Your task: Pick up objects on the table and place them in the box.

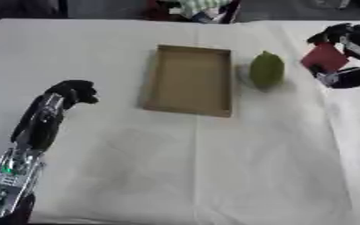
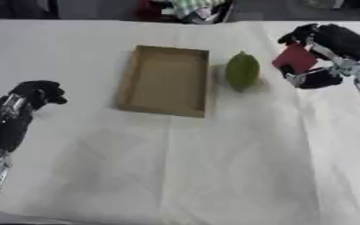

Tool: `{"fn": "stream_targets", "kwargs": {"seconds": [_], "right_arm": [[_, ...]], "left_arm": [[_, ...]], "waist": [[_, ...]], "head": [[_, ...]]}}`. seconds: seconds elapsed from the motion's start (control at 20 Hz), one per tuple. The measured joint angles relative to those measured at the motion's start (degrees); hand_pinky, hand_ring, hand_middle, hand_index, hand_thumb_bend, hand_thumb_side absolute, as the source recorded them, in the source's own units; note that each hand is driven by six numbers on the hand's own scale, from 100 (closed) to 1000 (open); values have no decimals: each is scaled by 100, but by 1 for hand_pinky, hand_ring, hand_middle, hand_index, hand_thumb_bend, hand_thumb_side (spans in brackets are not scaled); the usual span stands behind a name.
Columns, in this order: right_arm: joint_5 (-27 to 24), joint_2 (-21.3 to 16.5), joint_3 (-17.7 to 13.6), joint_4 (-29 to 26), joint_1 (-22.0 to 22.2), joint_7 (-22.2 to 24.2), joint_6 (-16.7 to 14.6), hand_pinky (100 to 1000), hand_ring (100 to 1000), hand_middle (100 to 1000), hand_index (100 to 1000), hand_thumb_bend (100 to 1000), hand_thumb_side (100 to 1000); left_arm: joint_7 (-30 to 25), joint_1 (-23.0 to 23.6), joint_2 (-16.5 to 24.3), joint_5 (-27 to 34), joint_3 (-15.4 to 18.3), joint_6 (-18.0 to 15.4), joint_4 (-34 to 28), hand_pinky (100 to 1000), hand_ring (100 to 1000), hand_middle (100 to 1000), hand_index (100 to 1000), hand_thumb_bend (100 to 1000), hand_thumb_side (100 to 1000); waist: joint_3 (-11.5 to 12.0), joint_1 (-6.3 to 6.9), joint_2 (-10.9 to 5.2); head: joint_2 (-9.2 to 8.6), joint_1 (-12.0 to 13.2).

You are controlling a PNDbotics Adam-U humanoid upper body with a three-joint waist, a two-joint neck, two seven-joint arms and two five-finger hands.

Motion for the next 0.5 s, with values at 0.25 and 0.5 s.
{"fn": "stream_targets", "kwargs": {"seconds": [0.25,0.5], "right_arm": [[110,172,100,-35,-482,54,-61,442,414,355,864,100,242],[295,622,230,99,-973,183,-219,475,441,365,876,100,240]], "left_arm": [[-8,-1,0,8,-28,1,0,710,618,610,755,100,1000],[-21,-26,0,21,-33,-12,0,710,620,611,755,100,1000]], "waist": [[9,8,-4],[42,62,-4]], "head": [[0,-9],[0,-51]]}}
